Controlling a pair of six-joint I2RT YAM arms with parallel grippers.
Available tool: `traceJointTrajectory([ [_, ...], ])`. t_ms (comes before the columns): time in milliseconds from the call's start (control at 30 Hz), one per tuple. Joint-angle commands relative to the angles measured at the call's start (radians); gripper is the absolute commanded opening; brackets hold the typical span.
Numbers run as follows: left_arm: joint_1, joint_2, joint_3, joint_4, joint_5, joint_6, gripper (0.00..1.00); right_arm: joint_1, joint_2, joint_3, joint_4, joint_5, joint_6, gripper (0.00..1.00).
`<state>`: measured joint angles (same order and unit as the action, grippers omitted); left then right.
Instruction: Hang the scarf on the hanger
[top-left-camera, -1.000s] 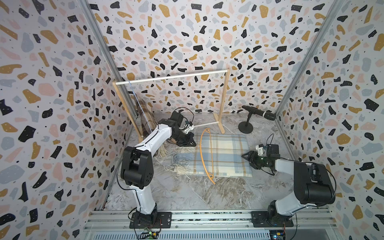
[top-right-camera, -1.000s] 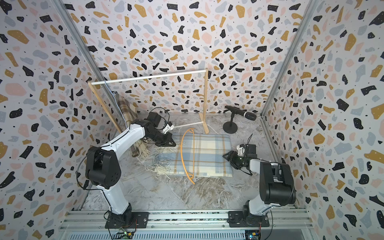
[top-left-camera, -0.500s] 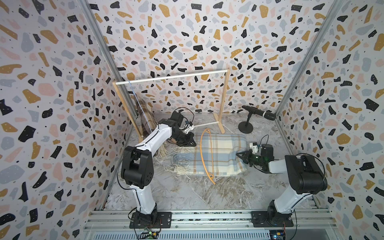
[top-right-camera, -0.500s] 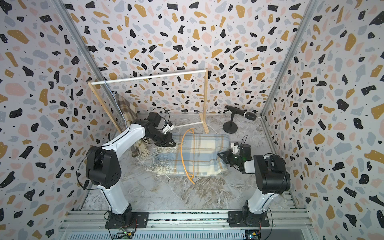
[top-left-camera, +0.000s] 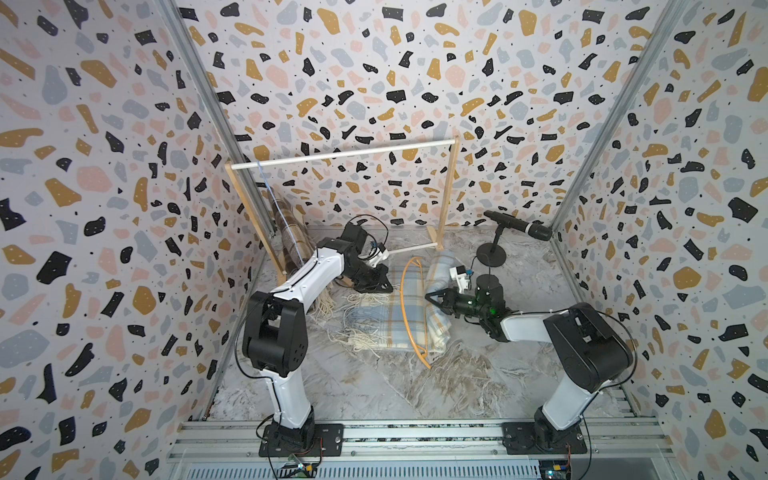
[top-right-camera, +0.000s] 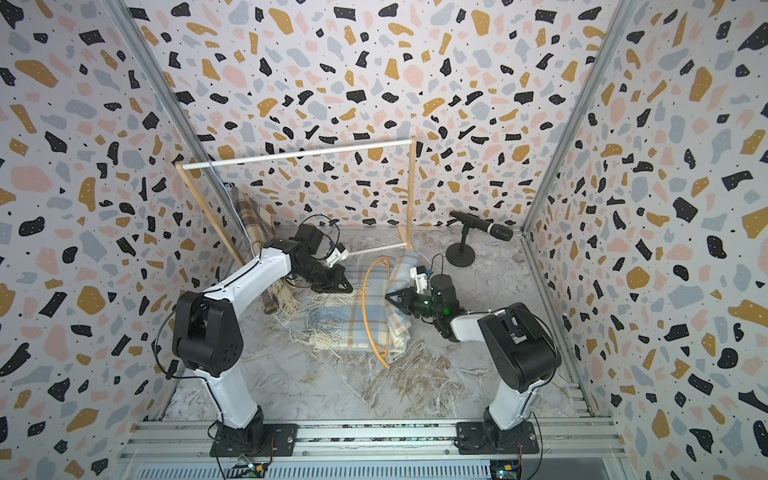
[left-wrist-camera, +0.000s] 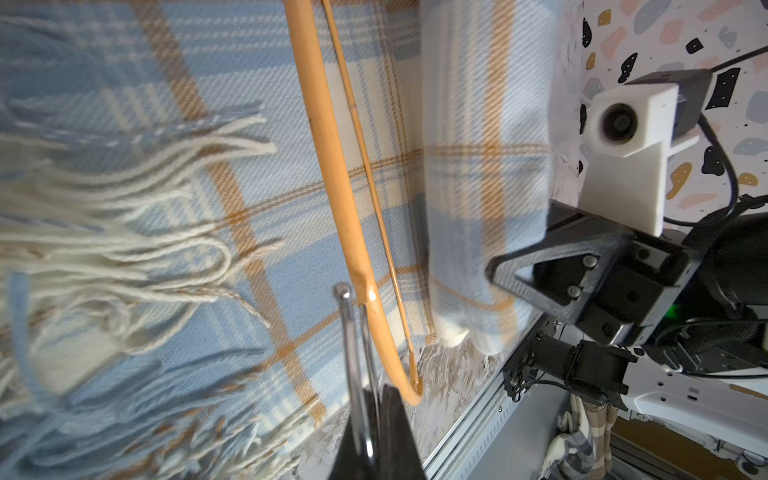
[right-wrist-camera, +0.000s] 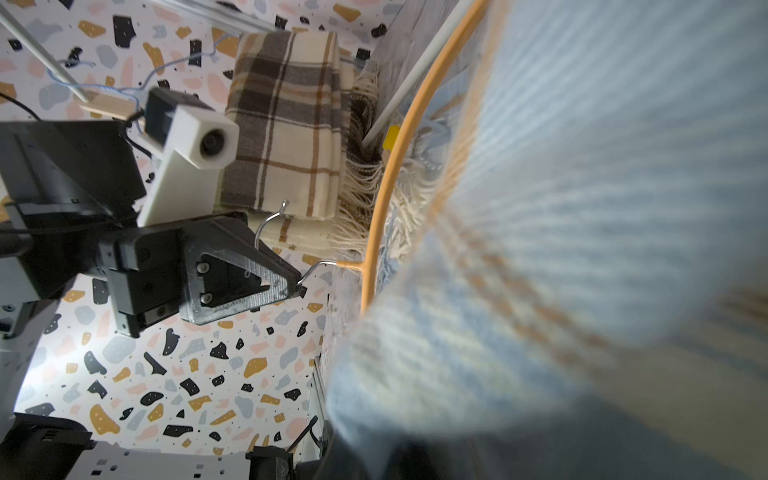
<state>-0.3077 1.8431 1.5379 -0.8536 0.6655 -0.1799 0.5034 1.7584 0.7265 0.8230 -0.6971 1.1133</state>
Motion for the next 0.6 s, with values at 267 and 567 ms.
traceJointTrajectory([
  [267, -0.003, -0.010, -0.022, 0.034, 0.018, 0.008, 0.00, 0.156, 0.177, 0.140, -0.099, 0.070, 0.012, 0.00],
  [567, -0.009, -0.032, -0.036, 0.097, 0.103, -0.034, 0.00, 0.181, 0.151, 0.193, -0.405, 0.091, -0.144, 0.02],
])
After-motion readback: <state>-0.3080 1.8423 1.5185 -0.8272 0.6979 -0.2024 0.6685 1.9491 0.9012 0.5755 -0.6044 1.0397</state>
